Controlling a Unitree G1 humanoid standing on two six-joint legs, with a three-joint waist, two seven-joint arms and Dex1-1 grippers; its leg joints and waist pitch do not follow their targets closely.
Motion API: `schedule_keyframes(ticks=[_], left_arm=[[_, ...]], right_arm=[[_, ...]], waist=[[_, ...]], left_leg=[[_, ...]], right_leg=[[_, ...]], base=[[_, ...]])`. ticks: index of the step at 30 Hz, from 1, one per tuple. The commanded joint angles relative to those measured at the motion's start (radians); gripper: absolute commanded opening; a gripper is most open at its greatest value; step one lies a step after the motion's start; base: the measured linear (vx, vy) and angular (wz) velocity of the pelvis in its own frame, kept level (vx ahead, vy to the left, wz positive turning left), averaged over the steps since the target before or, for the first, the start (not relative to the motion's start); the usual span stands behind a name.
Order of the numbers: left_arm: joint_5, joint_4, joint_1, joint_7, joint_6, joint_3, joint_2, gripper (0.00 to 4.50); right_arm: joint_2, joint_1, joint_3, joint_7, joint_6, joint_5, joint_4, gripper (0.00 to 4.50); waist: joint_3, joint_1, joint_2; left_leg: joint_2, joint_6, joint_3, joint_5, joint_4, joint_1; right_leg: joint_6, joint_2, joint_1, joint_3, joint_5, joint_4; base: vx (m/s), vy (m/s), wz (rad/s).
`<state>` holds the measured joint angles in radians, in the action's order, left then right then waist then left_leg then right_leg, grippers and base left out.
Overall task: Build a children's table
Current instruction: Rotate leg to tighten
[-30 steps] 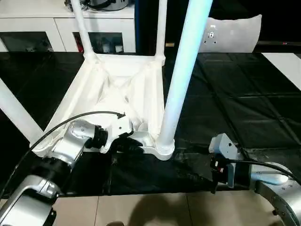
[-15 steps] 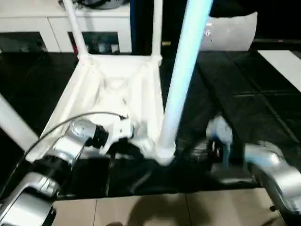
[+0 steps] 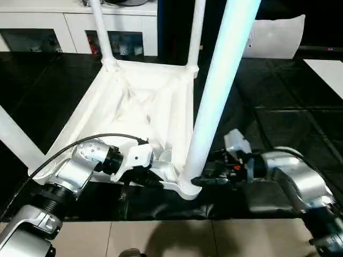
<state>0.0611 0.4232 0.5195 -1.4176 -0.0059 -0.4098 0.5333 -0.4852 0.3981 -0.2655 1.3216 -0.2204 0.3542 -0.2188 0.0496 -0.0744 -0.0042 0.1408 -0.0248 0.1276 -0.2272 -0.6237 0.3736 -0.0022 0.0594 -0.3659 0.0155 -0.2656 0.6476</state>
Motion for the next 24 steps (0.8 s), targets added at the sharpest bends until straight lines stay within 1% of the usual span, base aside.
schedule_keyframes(ticks=[1, 2, 3, 4, 6, 8, 9, 10, 11, 12, 13, 14, 15, 16, 17, 18, 19, 20, 21, 22, 23, 24], left_arm=[[-0.01, -0.039, -0.015, -0.046, -0.008, -0.037, -0.007, 0.0], [-0.011, -0.039, -0.014, -0.046, -0.008, -0.037, -0.006, 0.0], [-0.012, -0.037, -0.013, -0.047, -0.008, -0.037, -0.006, 0.0], [-0.012, -0.037, -0.013, -0.047, -0.008, -0.037, -0.006, 0.0], [-0.014, -0.035, -0.012, -0.049, -0.009, -0.038, -0.006, 0.0], [-0.014, -0.034, -0.012, -0.05, -0.008, -0.039, -0.004, 0.0], [-0.015, -0.033, -0.012, -0.05, -0.007, -0.04, -0.003, 0.0], [-0.012, -0.033, -0.014, -0.046, 0.003, -0.036, -0.004, 0.0], [-0.009, -0.034, -0.016, -0.042, 0.01, -0.033, -0.005, 0.0], [-0.006, -0.036, -0.018, -0.036, 0.021, -0.028, -0.006, 0.0], [-0.003, -0.036, -0.019, -0.029, 0.032, -0.022, -0.01, 0.0], [0.0, -0.038, -0.021, -0.022, 0.04, -0.017, -0.014, 0.0], [0.002, -0.039, -0.022, -0.018, 0.044, -0.015, -0.016, 0.0], [0.005, -0.043, -0.025, 0.007, 0.061, -0.006, -0.028, 0.0], [0.006, -0.045, -0.026, 0.03, 0.072, 0.001, -0.04, 0.0], [0.008, -0.052, -0.027, 0.063, 0.093, 0.009, -0.057, 0.0], [0.008, -0.058, -0.028, 0.101, 0.116, 0.019, -0.076, 0.0], [0.005, -0.058, -0.026, 0.13, 0.132, 0.024, -0.091, 0.0], [0.002, -0.061, -0.023, 0.161, 0.155, 0.028, -0.11, 0.0], [0.001, -0.062, -0.023, 0.17, 0.162, 0.029, -0.115, 0.0], [0.004, -0.063, -0.019, 0.201, 0.187, 0.038, -0.136, 0.0], [0.007, -0.062, -0.013, 0.234, 0.213, 0.046, -0.162, 0.0]], right_arm=[[0.007, 0.032, 0.0, 0.02, 0.015, 0.007, -0.026, 2.81], [0.009, 0.036, -0.002, 0.027, 0.013, 0.007, -0.032, 2.69], [0.01, 0.038, -0.006, 0.035, 0.011, 0.007, -0.036, 2.69], [0.01, 0.038, -0.006, 0.035, 0.011, 0.007, -0.036, 2.69], [0.01, 0.038, -0.012, 0.055, 0.001, 0.005, -0.043, 2.41], [0.009, 0.038, -0.018, 0.073, -0.008, 0.003, -0.053, 2.28], [0.01, 0.038, -0.019, 0.076, -0.01, 0.003, -0.055, 2.23], [0.011, 0.037, -0.019, 0.081, -0.019, 0.007, -0.057, 2.12], [0.012, 0.036, -0.019, 0.084, -0.024, 0.01, -0.057, 2.03], [0.013, 0.034, -0.019, 0.083, -0.032, 0.014, -0.054, 2.03], [0.014, 0.03, -0.018, 0.081, -0.042, 0.019, -0.047, 2.03], [0.014, 0.025, -0.018, 0.077, -0.054, 0.023, -0.038, 2.02], [0.014, 0.021, -0.017, 0.076, -0.061, 0.025, -0.033, 2.01], [0.018, 0.004, -0.013, 0.057, -0.086, 0.036, -0.007, 1.99], [0.023, -0.013, -0.008, 0.033, -0.114, 0.045, 0.021, 1.99], [0.03, -0.036, -0.005, -0.005, -0.142, 0.049, 0.06, 1.99], [0.041, -0.061, -0.004, -0.051, -0.156, 0.043, 0.098, 1.99], [0.052, -0.077, -0.007, -0.091, -0.161, 0.029, 0.122, 1.99], [0.069, -0.094, -0.011, -0.142, -0.175, 0.012, 0.149, 1.99], [0.073, -0.099, -0.012, -0.157, -0.179, 0.008, 0.157, 1.99], [0.097, -0.111, -0.015, -0.209, -0.19, -0.009, 0.172, 1.99], [0.126, -0.121, -0.016, -0.264, -0.21, -0.021, 0.187, 1.99]], waist=[[-0.063, -0.003, -0.007], [-0.064, -0.004, -0.008], [-0.065, -0.006, -0.006], [-0.065, -0.007, -0.007], [-0.065, -0.012, -0.007], [-0.066, -0.015, -0.008], [-0.065, -0.018, 0.004], [-0.065, -0.017, 0.0], [-0.064, -0.016, 0.002], [-0.063, -0.017, 0.004], [-0.064, -0.017, 0.003], [-0.061, -0.016, 0.006], [-0.061, -0.016, 0.005], [-0.058, -0.017, 0.008], [-0.056, -0.015, 0.0], [-0.056, -0.015, 0.0], [-0.053, -0.019, 0.003], [-0.05, -0.019, 0.002], [-0.046, -0.016, -0.003], [-0.043, -0.016, 0.001], [-0.036, -0.008, 0.0], [-0.035, -0.006, -0.002]], left_leg=[[0.084, 0.158, -0.008, 0.069, 0.067, -0.015], [0.084, 0.158, -0.008, 0.074, 0.067, -0.015], [0.083, 0.159, -0.008, 0.086, 0.066, -0.014], [0.083, 0.16, -0.007, 0.091, 0.065, -0.014], [0.083, 0.163, -0.007, 0.096, 0.064, -0.015], [0.083, 0.163, -0.005, 0.097, 0.064, -0.014], [0.082, 0.158, -0.008, 0.096, 0.064, -0.013], [0.083, 0.157, -0.006, 0.091, 0.064, -0.014], [0.083, 0.152, -0.007, 0.084, 0.066, -0.014], [0.084, 0.149, -0.008, 0.082, 0.066, -0.015], [0.084, 0.146, -0.008, 0.077, 0.066, -0.015], [0.084, 0.142, -0.008, 0.07, 0.068, -0.015], [0.084, 0.141, -0.008, 0.068, 0.068, -0.015], [0.084, 0.138, -0.009, 0.062, 0.07, -0.015], [0.086, 0.134, -0.008, 0.052, 0.072, -0.014], [0.086, 0.134, -0.008, 0.052, 0.072, -0.014], [0.087, 0.13, -0.01, 0.047, 0.074, -0.015], [0.086, 0.121, -0.01, 0.026, 0.077, -0.016], [0.086, 0.113, -0.01, 0.01, 0.081, -0.015], [0.084, 0.102, -0.011, -0.016, 0.084, -0.015], [0.085, 0.057, -0.011, -0.104, 0.096, -0.018], [0.083, 0.045, -0.011, -0.12, 0.098, -0.016]], right_leg=[[-0.352, 0.092, 0.041, -0.029, 0.232, -0.048], [-0.354, 0.092, 0.043, -0.029, 0.241, -0.047], [-0.353, 0.091, 0.043, -0.029, 0.255, -0.045], [-0.351, 0.09, 0.042, -0.029, 0.26, -0.044], [-0.349, 0.091, 0.041, -0.029, 0.269, -0.044], [-0.35, 0.09, 0.041, -0.028, 0.273, -0.043], [-0.348, 0.091, 0.04, -0.028, 0.269, -0.042], [-0.348, 0.089, 0.039, -0.028, 0.266, -0.045], [-0.349, 0.088, 0.04, -0.028, 0.267, -0.045], [-0.351, 0.089, 0.039, -0.028, 0.269, -0.044], [-0.354, 0.09, 0.04, -0.029, 0.27, -0.045], [-0.355, 0.088, 0.039, -0.029, 0.271, -0.046], [-0.356, 0.088, 0.04, -0.029, 0.272, -0.046], [-0.357, 0.089, 0.04, -0.029, 0.268, -0.047], [-0.355, 0.09, 0.042, -0.031, 0.264, -0.05], [-0.355, 0.09, 0.042, -0.031, 0.264, -0.05], [-0.346, 0.09, 0.04, -0.032, 0.254, -0.051], [-0.338, 0.091, 0.039, -0.033, 0.222, -0.056], [-0.333, 0.091, 0.038, -0.034, 0.197, -0.06], [-0.328, 0.093, 0.038, -0.035, 0.156, -0.065], [-0.307, 0.094, 0.039, -0.037, 0.017, -0.078], [-0.298, 0.094, 0.041, -0.038, -0.017, -0.081]], base=[[0.0, 0.0, 0.0], [0.0, 0.0, 0.0], [0.0, 0.0, 0.0], [0.0, 0.0, 0.0], [0.0, 0.0, 0.0], [0.0, 0.0, 0.0], [0.0, 0.0, 0.0], [0.0, 0.0, 0.0], [0.0, 0.0, 0.0], [0.0, 0.0, 0.0], [0.0, 0.0, 0.0], [0.0, 0.0, 0.0], [0.0, 0.0, 0.0], [0.0, 0.0, 0.0], [0.0, 0.0, 0.0], [0.0, 0.0, 0.0], [0.0, 0.0, 0.0], [0.0, 0.0, 0.0], [0.0, 0.0, 0.0], [0.0, 0.0, 0.0], [0.0, 0.0, 0.0], [0.0, 0.0, 0.0]])
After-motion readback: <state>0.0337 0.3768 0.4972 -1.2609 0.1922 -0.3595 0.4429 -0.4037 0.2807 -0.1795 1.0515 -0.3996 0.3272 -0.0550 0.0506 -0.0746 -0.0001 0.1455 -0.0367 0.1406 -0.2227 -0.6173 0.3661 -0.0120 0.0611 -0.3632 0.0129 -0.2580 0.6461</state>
